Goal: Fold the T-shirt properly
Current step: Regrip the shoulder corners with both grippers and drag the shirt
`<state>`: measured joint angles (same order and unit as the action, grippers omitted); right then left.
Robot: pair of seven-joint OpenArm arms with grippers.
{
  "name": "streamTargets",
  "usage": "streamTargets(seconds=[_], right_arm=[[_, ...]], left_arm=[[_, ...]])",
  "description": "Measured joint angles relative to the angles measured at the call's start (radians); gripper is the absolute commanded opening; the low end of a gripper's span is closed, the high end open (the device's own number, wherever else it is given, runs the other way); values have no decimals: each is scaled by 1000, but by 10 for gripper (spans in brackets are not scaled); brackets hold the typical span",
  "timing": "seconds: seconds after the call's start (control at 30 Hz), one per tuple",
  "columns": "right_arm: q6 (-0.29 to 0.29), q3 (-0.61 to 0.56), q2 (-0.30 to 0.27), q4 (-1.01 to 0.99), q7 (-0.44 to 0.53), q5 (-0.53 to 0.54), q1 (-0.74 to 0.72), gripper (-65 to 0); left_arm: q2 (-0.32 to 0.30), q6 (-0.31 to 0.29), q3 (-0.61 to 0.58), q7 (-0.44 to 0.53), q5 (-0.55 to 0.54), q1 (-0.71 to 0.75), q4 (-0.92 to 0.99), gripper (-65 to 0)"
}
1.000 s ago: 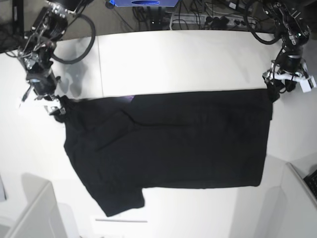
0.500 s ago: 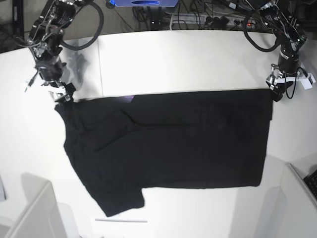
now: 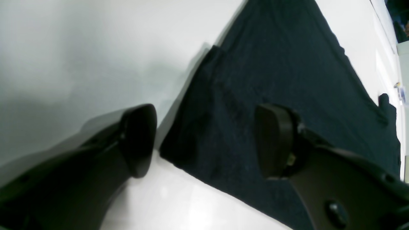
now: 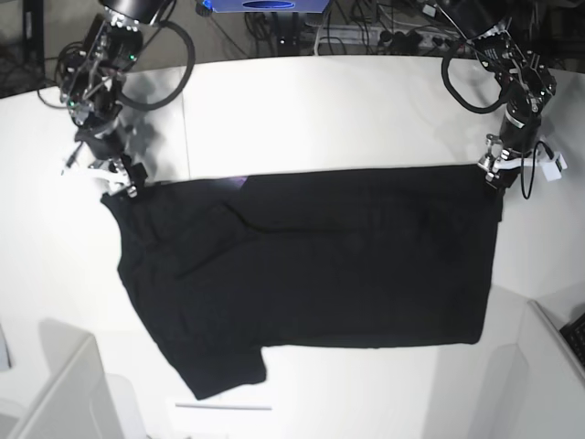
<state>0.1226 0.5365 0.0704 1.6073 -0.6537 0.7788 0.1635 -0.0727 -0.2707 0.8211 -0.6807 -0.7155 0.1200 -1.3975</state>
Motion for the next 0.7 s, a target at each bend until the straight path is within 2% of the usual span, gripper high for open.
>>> streamTargets(seconds=[0.03,0.17,0.27,0.57,0.7], right_arm=[[0,0,-2,-24,0,-5,-15,-252],[0,0,-29,-90,6,-5,-66,-257],[0,3,-35,-115,16,-4,-88,-258],[-15,28,-46,-156,63,8,-91,-258],[-27,26,-54,-170,69,11,-94,-260]], left_arm=[[0,0,0,0,1,0,0,-199],[0,5,0,0,5,0,2,-306],[2,5,0,-3,9,-1,2,-349],[0,-3,0,8,0,-26,50,-360],[-5,0,-40,18,0,-26,53,-362]])
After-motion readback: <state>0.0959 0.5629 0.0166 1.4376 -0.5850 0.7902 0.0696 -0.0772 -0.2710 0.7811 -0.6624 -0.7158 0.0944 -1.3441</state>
